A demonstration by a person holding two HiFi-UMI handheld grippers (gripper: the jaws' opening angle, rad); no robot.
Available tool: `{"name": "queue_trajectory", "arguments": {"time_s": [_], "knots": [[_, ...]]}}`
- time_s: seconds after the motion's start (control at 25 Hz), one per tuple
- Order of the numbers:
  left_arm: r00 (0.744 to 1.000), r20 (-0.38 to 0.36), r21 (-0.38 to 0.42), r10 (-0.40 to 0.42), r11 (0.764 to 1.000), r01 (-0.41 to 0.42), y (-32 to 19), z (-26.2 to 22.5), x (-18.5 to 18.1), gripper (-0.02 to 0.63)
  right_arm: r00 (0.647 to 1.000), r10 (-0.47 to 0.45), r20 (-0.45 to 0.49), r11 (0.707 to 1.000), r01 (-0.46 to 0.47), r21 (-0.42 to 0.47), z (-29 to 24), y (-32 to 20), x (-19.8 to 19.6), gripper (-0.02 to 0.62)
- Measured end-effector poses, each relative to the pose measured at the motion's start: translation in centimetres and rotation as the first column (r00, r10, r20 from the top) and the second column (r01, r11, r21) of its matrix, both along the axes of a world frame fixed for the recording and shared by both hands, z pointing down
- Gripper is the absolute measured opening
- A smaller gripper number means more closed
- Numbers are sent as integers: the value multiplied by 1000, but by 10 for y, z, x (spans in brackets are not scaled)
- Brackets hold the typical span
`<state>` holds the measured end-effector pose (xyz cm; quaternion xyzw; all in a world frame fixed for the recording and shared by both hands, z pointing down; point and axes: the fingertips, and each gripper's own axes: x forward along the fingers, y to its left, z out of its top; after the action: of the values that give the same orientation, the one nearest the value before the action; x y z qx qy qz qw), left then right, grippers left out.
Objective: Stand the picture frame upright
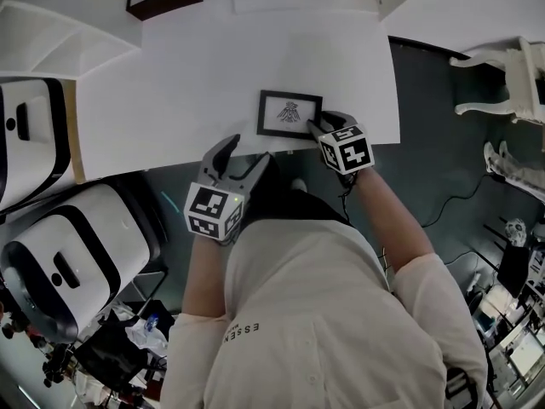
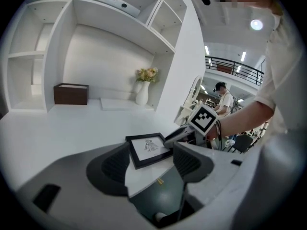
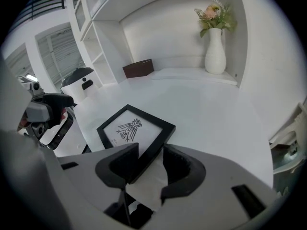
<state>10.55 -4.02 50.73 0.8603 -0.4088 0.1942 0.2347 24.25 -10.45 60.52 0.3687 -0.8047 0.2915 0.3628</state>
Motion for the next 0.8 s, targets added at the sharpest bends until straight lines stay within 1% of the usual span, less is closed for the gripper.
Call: {"name": "queue_trajectory", "arguments": {"time_s": [0.16, 0.4, 0.56, 0.68, 0.8], "knots": [[1000, -3, 5, -17, 1000, 17, 13, -1, 0, 279, 1000, -27, -8, 1000, 27, -8, 1, 13, 2, 173], [999, 6, 1, -49, 999, 49, 27, -2, 5, 279, 995, -93, -30, 995, 93, -21, 2, 27, 5, 172], [997, 15, -32, -78, 996, 78, 39, 8, 8, 279, 991, -129, -37, 991, 128, -21, 1, 35, 10, 172], [994, -24, -89, -104, 991, 101, 51, 22, 13, 279, 982, -179, -56, 984, 178, -26, 1, 42, 14, 172], [985, -96, -157, -141, 980, 125, 60, 37, 21, 279, 974, -214, -68, 977, 213, -26, 2, 47, 18, 172]]}}
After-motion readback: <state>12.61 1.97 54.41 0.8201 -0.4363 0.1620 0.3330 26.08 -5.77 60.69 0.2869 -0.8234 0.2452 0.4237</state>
